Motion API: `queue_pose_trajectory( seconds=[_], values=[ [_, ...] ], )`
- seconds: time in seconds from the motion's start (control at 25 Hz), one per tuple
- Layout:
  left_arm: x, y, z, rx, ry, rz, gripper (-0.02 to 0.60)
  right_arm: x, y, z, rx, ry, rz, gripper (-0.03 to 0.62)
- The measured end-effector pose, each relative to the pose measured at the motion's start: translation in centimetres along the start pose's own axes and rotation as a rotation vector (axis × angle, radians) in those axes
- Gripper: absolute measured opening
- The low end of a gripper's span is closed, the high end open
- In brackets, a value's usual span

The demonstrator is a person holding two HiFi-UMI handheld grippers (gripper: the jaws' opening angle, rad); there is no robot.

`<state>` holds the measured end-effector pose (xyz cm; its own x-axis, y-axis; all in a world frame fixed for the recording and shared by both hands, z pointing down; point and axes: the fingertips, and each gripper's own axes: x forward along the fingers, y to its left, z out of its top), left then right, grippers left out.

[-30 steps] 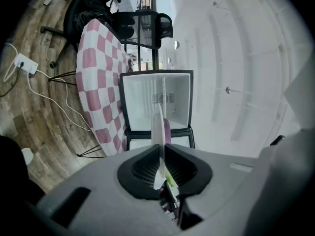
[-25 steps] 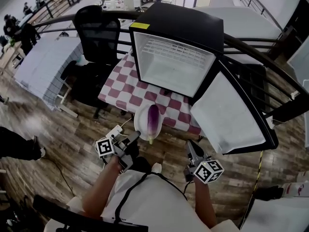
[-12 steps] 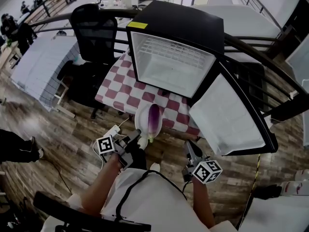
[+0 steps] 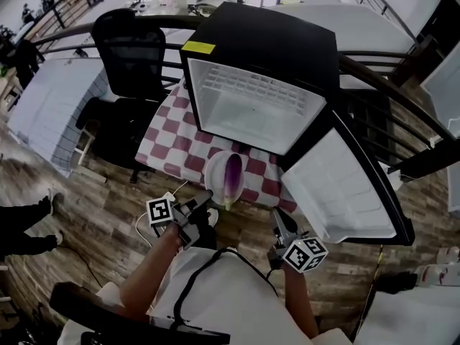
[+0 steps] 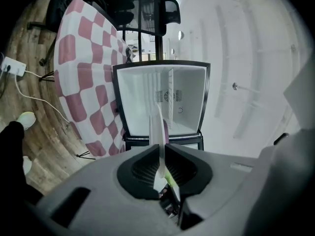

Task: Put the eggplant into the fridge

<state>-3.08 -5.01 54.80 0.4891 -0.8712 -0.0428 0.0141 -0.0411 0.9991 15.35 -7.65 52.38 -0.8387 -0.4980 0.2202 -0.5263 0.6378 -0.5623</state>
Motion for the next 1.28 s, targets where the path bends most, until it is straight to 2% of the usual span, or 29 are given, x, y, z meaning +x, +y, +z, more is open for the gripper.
queue_pose_trajectory(
  seconds=[0.52,0.92,1.28],
  values=[
    [6.1,1.7,8.5,-0.021,0.105,0.019,0.040,10.0,-0.6,4.7,-0.021,-0.004,-0.022,0.006],
    [8.8,1.8,13.8,-0.033,0.191,0.011,0.040,14.8,-1.3,5.8,0.003,-0.018,-0.109,0.006],
    [9.6,1.6,17.7,-0.027,0.257,-0.009,0.040,19.6,0.2,6.7,-0.001,-0.030,-0.118,0.006]
  ],
)
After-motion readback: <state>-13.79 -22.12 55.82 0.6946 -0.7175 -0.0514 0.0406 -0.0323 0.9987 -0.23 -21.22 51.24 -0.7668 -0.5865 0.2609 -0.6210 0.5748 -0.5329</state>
